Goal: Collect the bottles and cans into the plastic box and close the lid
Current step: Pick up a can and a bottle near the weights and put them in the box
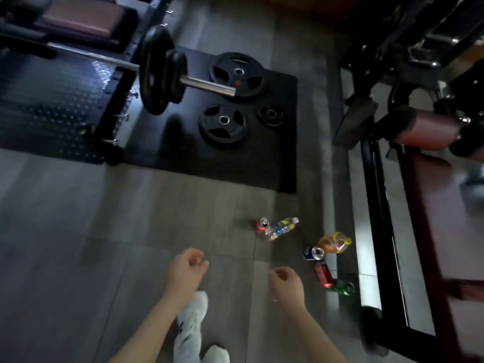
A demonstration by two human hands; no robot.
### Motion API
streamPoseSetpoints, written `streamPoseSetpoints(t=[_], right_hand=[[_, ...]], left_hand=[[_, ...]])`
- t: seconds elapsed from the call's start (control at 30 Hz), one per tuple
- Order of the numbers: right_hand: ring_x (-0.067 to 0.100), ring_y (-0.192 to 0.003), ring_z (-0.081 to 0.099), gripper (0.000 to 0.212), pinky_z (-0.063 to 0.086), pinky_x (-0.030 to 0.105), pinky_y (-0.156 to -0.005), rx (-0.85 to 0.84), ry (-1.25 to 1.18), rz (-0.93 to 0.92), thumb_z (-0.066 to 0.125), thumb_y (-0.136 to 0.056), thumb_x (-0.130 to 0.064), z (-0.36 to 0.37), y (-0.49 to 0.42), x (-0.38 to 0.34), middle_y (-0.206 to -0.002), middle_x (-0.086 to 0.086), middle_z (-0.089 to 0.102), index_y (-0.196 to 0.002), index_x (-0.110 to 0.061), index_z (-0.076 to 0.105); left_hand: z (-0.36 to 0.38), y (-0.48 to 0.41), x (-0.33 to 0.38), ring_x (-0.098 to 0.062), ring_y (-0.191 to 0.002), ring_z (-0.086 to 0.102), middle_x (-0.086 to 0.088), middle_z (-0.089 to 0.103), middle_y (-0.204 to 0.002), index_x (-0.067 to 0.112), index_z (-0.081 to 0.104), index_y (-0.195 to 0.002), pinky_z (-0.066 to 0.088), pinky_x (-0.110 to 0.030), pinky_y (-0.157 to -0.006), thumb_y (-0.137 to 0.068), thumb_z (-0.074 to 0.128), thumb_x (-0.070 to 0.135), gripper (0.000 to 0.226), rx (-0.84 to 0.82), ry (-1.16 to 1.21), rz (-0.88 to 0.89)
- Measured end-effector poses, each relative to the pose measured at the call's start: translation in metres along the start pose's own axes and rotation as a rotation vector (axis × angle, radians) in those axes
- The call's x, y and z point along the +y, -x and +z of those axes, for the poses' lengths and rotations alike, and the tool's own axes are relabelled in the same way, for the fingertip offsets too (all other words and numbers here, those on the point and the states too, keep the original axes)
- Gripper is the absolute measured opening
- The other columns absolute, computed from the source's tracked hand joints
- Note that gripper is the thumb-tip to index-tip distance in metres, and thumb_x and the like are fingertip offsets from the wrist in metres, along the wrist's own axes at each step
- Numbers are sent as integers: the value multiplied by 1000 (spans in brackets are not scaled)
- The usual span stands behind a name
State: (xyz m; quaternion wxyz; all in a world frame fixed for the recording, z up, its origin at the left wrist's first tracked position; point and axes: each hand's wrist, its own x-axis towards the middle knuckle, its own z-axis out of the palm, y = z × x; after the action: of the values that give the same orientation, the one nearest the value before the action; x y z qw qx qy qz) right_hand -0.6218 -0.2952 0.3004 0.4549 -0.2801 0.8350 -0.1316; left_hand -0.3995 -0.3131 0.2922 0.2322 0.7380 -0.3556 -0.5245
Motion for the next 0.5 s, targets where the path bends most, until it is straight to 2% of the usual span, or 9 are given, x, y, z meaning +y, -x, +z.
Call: streamPoseSetpoints(t=[0.13,0.2,0.27,0.37,0.5], right_hand=[[26,-65,61,6,54,38,-66,0,-102,75,57,-86,-17,-27,-71,-11,-74,8,64,-80,-16,59],[24,-59,57,10,51,37,-63,2,-155,123,57,-86,-16,-35,-105,-14,-68,8,61,-77,-15,59],[22,-54,54,8,49,36,-61,7,-224,185,59,-86,-15,-40,-140,-14,-65,8,58,-83,-8,61],[22,-55,54,18,53,40,-65,8,-308,281,59,-87,-18,-41,-200,-12,-68,9,58,-96,-2,60],[24,-63,58,26,56,47,-76,-4,-404,409,61,-88,-22,-29,-286,2,-81,13,60,-102,0,57]], left_hand=[[61,-62,32,-26,-85,60,-7,61,-90,17,61,-92,45,-31,-78,-77,68,8,19,-67,-183,63],[90,-92,43,-22,-89,58,-5,59,-97,12,63,-103,40,-27,-77,-77,68,10,26,-106,-263,77],[120,-123,51,-22,-97,58,-6,60,-106,11,62,-112,38,-24,-80,-77,68,11,35,-150,-318,82],[167,-178,57,-23,-111,57,-6,62,-119,13,59,-119,41,-27,-89,-76,69,14,44,-228,-420,123],[229,-253,40,-25,-118,51,-6,57,-125,19,53,-126,38,-29,-95,-76,68,19,52,-291,-627,195]])
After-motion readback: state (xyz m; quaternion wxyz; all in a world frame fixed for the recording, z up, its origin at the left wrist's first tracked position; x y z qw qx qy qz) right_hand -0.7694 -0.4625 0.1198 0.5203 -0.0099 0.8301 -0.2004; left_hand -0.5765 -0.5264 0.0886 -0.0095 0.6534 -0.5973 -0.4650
